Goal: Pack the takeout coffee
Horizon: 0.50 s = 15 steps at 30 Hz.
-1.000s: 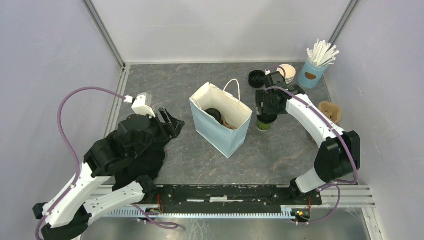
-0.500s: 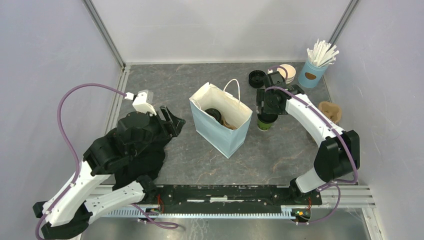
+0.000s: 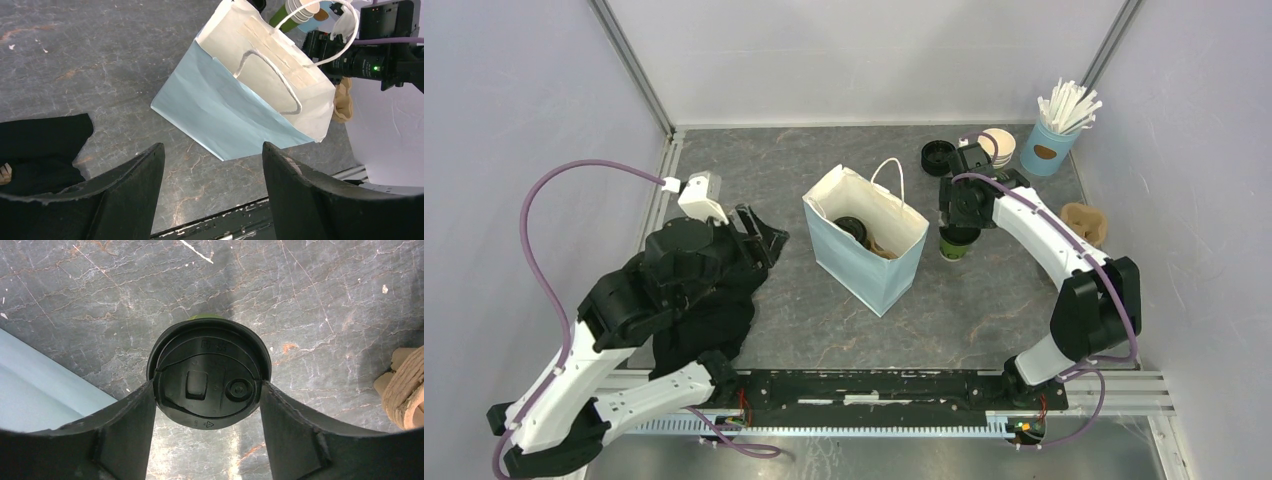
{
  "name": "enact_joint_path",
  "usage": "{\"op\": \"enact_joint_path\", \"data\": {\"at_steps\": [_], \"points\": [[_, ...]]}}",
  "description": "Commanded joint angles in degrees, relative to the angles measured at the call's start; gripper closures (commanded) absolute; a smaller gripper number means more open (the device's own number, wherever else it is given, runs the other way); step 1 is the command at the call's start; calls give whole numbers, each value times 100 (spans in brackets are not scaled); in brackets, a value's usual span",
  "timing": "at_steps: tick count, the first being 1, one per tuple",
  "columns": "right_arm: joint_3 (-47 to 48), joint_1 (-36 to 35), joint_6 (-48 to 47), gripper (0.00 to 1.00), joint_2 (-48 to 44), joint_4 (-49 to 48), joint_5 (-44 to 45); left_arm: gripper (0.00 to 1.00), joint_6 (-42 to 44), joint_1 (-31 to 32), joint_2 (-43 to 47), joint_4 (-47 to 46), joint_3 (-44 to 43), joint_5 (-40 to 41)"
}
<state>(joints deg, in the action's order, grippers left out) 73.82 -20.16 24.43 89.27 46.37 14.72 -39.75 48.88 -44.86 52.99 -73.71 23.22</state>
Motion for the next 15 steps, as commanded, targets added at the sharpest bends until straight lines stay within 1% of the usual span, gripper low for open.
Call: {"op": "enact_joint_path", "data": {"at_steps": [1,2,5,7,11,15], "points": [[-41,-33,7,32,0,-164,181,22,266,-9,-147,142,-370,311],[-67,-29,-26,36,-38,-167,165,22,274,-6,-191,208,-432,361],[-54,-32,-150,37,-201,-96,154,21,221,-6,-425,447,-768,660],[-68,-27,-375,38,-470,-139,106,19,213,-14,-618,595,-1064,878],[-172,-32,-1204,44,-1240,-241,-159,17,215,-10,-1207,767,-1718,1110],[-326,-31,-1842,49,-2124,-190,-271,16,399,-94,-2001,752,-2553,925]]}}
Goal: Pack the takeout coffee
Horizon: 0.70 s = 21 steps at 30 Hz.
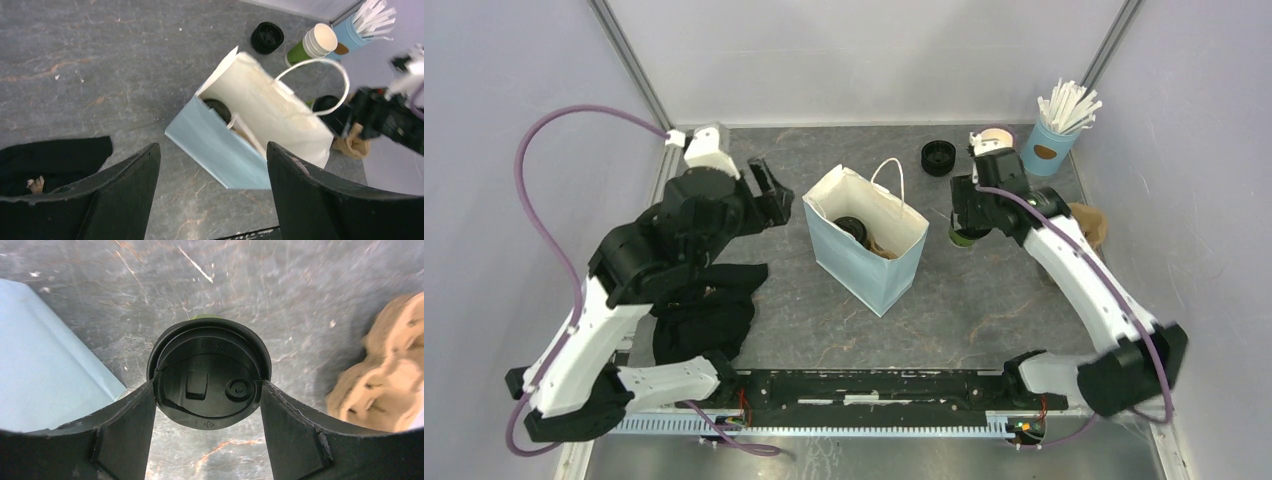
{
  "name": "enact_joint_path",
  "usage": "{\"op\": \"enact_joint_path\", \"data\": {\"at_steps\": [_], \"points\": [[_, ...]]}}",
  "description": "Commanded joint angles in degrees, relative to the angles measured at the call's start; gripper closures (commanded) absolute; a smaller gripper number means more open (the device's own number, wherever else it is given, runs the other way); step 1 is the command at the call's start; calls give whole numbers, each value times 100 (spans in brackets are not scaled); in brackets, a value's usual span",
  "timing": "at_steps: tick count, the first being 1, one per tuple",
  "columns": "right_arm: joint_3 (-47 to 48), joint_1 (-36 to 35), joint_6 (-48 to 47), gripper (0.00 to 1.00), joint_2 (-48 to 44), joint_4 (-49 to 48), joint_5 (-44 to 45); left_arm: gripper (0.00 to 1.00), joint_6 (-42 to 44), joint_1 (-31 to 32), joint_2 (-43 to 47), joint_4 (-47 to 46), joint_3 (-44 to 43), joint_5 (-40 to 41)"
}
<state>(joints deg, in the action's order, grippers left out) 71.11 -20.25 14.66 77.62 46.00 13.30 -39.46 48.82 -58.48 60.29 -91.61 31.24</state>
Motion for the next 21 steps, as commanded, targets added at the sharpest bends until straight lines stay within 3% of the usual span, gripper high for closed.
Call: {"op": "enact_joint_path", "data": {"at_steps": [1,5,7,13,21], "points": [[-88,-18,-983,49,-1222,-153,-179,15,441,-229,-863,29,-1014,3],[-193,-22,-1198,50,-1962,-190,-509,13,689,-1353,-1831,181,-1827,-1705],[-156,-18,-1261,52,-2192,-148,-782,13,843,-1499,-2374,340,-2149,-2110],[80,-19,-1394,57,-2730,173,-981,13,1566,-1511,-3173,327,-2515,-2230],[358,-22,-2177,62,-3317,466,-938,20,2367,-1513,-3629,111,-2093,-2308]]}}
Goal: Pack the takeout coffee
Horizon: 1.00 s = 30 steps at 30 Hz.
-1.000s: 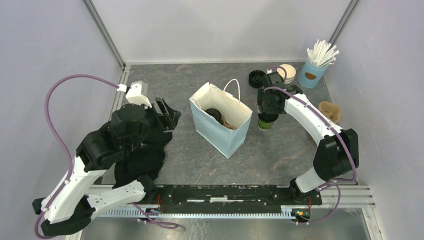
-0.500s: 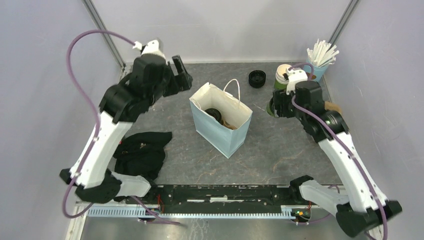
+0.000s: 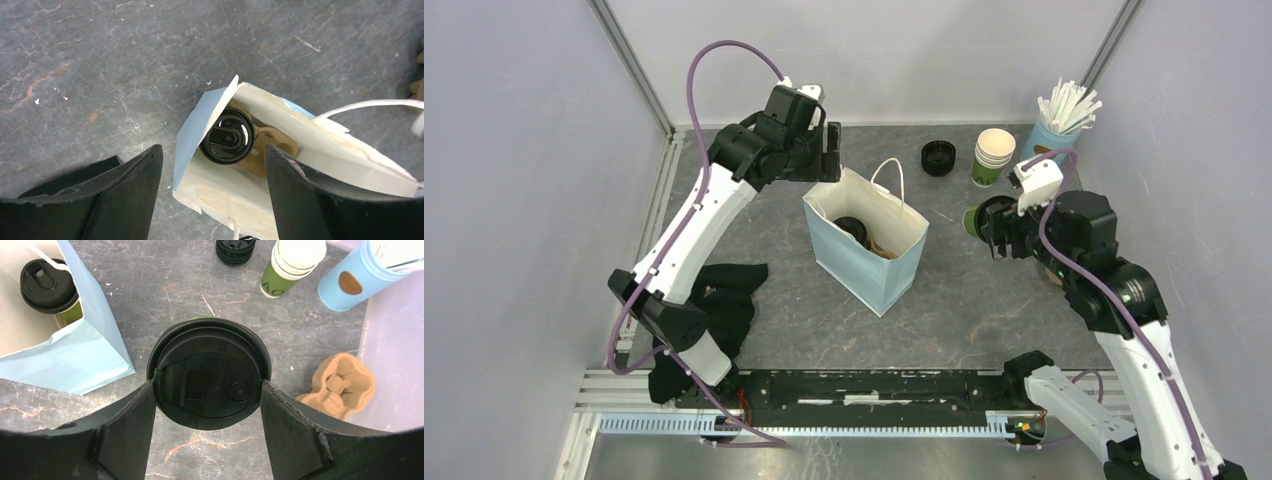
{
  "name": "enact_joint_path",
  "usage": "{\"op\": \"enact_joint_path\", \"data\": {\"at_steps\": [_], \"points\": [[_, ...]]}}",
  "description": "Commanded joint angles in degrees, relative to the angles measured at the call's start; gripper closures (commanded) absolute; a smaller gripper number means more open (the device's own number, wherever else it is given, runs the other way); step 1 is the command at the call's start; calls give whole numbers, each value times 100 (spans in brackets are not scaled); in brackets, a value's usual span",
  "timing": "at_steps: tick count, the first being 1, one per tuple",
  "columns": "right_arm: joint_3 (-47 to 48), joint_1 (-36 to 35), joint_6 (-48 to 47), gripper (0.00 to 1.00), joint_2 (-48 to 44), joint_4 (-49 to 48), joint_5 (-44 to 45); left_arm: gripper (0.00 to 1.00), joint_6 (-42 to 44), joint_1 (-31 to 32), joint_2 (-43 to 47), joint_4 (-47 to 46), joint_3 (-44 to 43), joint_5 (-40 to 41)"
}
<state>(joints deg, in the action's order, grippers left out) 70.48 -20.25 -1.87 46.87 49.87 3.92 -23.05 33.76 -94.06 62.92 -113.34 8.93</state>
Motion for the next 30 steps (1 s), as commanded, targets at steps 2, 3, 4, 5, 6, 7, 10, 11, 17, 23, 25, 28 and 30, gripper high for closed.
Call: {"op": "enact_joint_path", "data": {"at_steps": [2,3,4,5,6,7,10,11,17,23,25,28,30], "points": [[586,-18,-646,62,-274,200,21,21,824,-2,-159,-261,160,-80],[668,-22,-710,63,-275,269,-11,23,868,-9,-220,-324,190,-101],[719,-21,-769,63,-288,294,-80,24,906,-8,-275,-368,192,-150],[766,-23,-837,65,-302,314,-197,26,915,-9,-370,-409,173,-189],[810,-23,-893,67,-319,319,-299,28,916,-10,-442,-426,153,-248],[838,-23,-924,68,-339,306,-375,30,924,-10,-506,-457,134,-335],[918,-17,-988,67,-344,239,-767,36,861,-7,-638,-605,151,-539],[959,-23,-1006,67,-305,254,-908,37,843,-9,-679,-661,168,-586],[1329,-18,-1046,70,105,558,-1716,53,845,-8,-917,-804,128,-675],[1692,-21,-866,73,331,376,-2036,71,1054,-5,-815,-981,274,-427],[1740,-31,-797,75,417,268,-2321,77,1105,1,-672,-1208,483,-360],[1736,-227,-841,78,529,75,-2818,85,1193,-2,-419,-1678,1002,-273],[1883,-473,-929,79,666,83,-2809,90,1251,6,-173,-1993,1417,-147]]}}
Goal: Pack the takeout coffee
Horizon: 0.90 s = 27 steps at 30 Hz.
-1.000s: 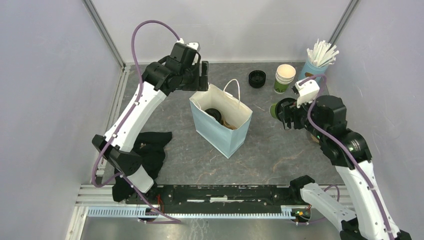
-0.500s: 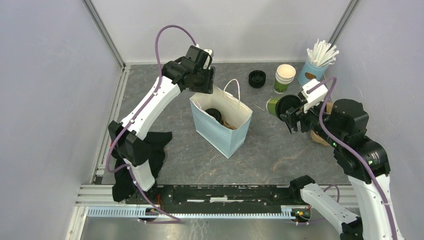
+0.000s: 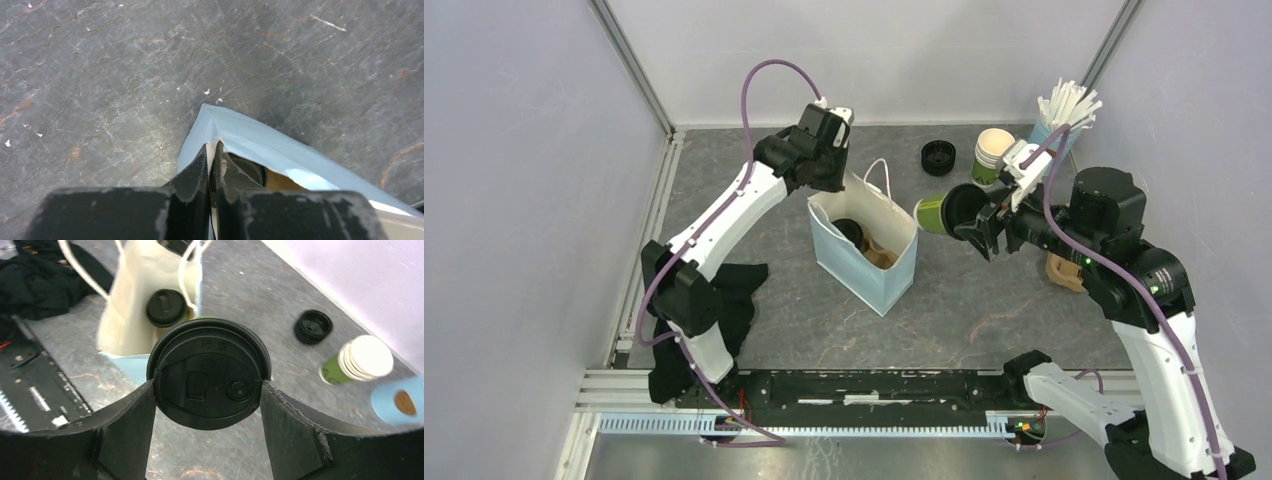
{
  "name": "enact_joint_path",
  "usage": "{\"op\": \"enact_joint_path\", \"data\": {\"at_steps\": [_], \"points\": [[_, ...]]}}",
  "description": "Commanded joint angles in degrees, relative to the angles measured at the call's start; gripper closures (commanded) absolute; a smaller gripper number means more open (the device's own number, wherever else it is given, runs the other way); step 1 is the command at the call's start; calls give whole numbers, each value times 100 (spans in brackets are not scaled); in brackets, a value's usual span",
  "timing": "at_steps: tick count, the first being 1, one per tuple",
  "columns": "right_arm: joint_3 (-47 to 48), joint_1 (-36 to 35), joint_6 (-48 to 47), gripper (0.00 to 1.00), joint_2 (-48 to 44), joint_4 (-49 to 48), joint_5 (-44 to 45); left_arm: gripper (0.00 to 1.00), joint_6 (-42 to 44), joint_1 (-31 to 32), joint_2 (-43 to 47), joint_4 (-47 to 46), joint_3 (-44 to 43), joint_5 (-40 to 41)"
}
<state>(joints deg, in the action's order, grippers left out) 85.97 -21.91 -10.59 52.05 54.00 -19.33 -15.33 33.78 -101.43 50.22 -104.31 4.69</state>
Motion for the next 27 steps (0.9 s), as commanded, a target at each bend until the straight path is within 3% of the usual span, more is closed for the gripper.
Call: {"op": "enact_joint_path", "data": {"at_steps": [1,3,16,23,27], "points": [[414,-413,-95,79,204,-323,-462,92,507,0,676,-857,676,309],[577,-569,-106,79,314,-359,-486,98,571,-2,909,-1076,939,517],[906,-1281,561,84,968,-998,-1962,98,230,0,2355,-2192,2548,858],[740,-1694,756,87,1122,-1008,-1503,98,175,-2,2825,-2605,3293,871],[751,-2283,756,88,1273,-956,-748,98,125,-3,3055,-2874,3583,887]]}}
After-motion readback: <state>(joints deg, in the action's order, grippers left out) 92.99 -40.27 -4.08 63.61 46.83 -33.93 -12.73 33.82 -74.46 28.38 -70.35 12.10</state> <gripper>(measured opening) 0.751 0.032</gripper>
